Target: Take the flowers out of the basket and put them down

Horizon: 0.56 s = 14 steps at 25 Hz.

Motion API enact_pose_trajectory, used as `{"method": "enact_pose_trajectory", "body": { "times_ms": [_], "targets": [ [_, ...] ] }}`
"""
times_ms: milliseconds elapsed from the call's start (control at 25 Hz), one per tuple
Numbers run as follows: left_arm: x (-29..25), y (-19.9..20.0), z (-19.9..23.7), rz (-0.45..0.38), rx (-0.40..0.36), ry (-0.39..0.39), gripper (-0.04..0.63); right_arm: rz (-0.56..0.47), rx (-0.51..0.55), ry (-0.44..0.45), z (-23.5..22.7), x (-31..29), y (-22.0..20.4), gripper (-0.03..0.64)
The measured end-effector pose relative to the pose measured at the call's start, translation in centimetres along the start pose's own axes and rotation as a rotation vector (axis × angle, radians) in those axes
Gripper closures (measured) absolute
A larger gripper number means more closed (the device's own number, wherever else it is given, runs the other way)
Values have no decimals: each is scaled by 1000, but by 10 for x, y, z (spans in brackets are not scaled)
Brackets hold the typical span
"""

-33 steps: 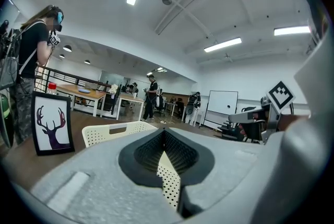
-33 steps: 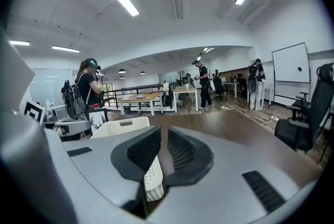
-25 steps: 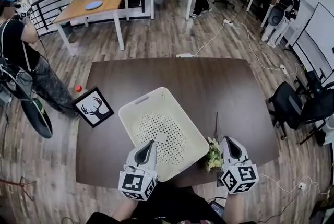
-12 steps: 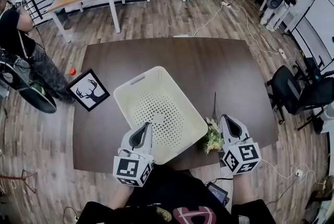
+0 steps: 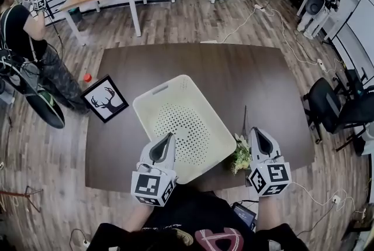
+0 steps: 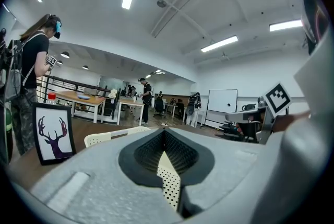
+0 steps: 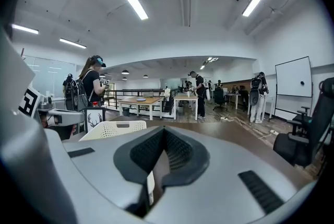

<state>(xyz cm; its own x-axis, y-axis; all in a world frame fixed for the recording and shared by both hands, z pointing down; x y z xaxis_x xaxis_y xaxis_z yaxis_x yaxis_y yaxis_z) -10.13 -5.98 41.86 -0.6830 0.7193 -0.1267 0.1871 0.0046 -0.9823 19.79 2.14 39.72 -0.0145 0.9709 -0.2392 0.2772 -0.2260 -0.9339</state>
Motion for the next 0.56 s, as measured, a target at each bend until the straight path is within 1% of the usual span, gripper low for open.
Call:
{"method": "enact_pose_trajectory", "body": {
  "times_ms": [320,560],
  "targets": [
    [4,3,0,-1,-5,7,594,-13,-8,-19,-4,4,4,612],
    [4,4,6,-20,-3,31,594,-29,23,-13,-1,-2,13,612]
  ]
}}
Point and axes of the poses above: the fingertips, and each gripper's own axes: x backward along the fingers, z to its left, y out of its top, the point moved 10 cm from there along x, backward along the fingers, and after that the axes turned 15 degrees about -x, right-handed, at the moved point
